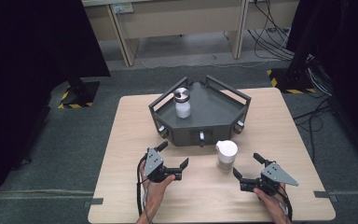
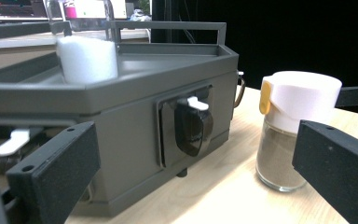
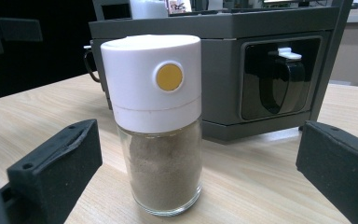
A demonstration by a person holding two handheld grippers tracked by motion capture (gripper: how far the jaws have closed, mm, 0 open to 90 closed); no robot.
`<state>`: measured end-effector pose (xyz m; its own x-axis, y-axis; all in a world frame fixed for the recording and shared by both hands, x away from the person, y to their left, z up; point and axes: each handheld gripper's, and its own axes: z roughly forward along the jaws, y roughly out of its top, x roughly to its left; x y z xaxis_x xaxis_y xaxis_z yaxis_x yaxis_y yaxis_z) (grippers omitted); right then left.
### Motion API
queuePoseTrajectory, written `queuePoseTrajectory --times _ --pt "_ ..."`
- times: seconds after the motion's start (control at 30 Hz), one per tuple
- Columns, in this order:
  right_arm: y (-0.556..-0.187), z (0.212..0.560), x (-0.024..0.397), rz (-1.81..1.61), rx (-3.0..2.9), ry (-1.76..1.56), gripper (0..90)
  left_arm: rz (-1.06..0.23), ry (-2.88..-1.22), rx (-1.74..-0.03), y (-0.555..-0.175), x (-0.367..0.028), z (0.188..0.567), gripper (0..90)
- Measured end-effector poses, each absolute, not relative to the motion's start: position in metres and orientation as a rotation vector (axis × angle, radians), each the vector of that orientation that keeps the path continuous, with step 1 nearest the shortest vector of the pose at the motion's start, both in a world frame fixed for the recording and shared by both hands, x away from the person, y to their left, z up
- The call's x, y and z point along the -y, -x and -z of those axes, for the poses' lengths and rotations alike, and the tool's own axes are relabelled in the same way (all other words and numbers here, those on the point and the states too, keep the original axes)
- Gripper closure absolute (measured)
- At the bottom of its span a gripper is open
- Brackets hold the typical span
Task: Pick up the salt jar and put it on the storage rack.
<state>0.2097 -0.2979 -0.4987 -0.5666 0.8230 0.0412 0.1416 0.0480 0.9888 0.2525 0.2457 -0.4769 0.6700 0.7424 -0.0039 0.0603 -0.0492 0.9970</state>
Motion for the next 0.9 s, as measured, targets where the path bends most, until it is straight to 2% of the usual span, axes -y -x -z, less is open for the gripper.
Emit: queuePoseTrajectory --times 0.37,0.9 --pt "-0.208 0.497 0.297 -1.56 -1.764 -0.959 0.2 -0.653 -1.582 -0.681 -0.244 -0.247 0.496 0.5" --pt "-0.206 0.496 0.296 -1.561 -1.761 -0.949 0.2 -0.7 -1.62 -0.646 -0.23 -0.25 0.501 0.4"
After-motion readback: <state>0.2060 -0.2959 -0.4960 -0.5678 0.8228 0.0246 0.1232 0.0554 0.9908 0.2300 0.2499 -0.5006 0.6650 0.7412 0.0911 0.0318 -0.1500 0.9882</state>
